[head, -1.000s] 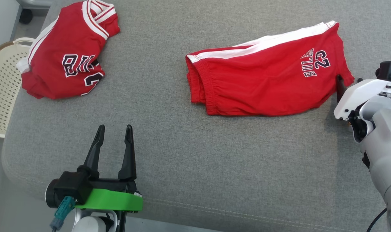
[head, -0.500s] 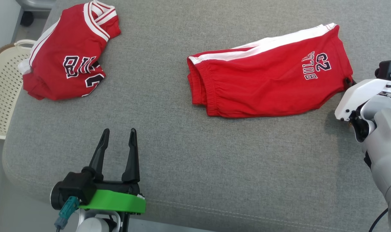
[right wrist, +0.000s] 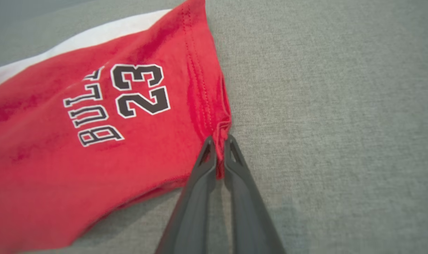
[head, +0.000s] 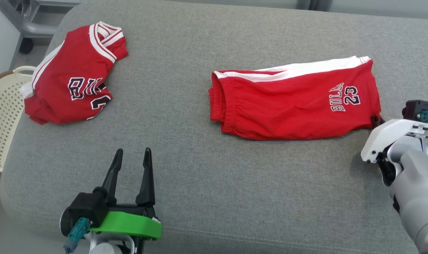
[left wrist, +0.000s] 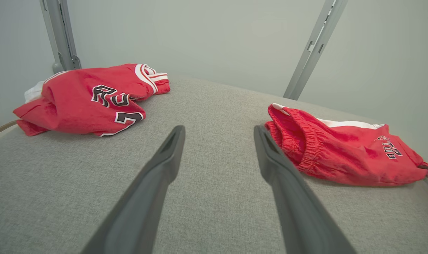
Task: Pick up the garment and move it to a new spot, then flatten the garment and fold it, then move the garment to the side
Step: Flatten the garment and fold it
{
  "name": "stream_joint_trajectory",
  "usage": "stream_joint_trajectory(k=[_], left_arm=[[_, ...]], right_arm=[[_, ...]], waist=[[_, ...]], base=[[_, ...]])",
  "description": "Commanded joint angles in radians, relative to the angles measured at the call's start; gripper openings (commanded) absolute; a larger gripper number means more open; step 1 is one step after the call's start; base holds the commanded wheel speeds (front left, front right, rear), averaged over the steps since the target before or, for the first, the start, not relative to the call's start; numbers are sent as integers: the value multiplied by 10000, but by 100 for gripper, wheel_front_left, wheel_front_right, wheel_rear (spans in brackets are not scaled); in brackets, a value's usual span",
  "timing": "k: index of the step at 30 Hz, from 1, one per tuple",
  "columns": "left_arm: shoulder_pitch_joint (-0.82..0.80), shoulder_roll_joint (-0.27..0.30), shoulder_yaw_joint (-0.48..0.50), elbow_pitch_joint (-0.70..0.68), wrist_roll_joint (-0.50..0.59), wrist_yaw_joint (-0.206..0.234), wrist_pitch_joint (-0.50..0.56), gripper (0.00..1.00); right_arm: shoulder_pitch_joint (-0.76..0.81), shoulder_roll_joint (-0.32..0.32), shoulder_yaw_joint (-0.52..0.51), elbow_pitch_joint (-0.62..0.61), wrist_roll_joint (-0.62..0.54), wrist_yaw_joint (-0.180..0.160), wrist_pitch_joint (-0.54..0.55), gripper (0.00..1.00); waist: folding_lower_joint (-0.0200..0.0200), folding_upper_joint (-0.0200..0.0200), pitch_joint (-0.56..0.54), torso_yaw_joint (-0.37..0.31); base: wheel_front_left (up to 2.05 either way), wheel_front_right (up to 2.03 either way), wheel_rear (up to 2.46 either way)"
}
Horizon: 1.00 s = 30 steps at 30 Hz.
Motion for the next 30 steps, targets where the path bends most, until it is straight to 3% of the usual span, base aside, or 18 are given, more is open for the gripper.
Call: stream_joint_trajectory(k=[1, 12, 13, 14, 15, 22, 30], left_arm=[[208, 13, -11, 40, -76, 61, -1, 100], [386, 12, -10, 291, -91, 136, -1, 100], [392, 12, -2, 319, -98, 150, -1, 100], [411, 14, 3, 371, -114, 157, -1, 100], [429, 21, 9, 398, -115, 153, -1, 100], [571, 50, 66, 774, -224, 284, 98, 100], [620, 228, 378, 1206, -397, 645, 393, 100]], right_arm=[[291, 39, -32, 30, 52, -18, -111, 0], [1175, 318, 11, -323, 222, -18, -156, 0], [1250, 336, 25, -378, 236, -18, -126, 20], [1318, 328, 43, -416, 213, -18, -111, 49], [1372, 316, 46, -462, 193, -18, -113, 100], [1921, 463, 175, -1331, -48, -16, -738, 100], [3398, 768, 395, -3794, -698, -16, -1118, 100]], waist=[[0, -1, -249, -210], [0, -1, -659, -542], [0, -1, -690, -570], [0, -1, -728, -595], [0, -1, -769, -618], [0, -1, -1228, -696], [0, -1, -1826, -794]], base=[[0, 0, 0], [0, 0, 0], [0, 0, 0], [0, 0, 0], [0, 0, 0], [0, 0, 0], [0, 0, 0]])
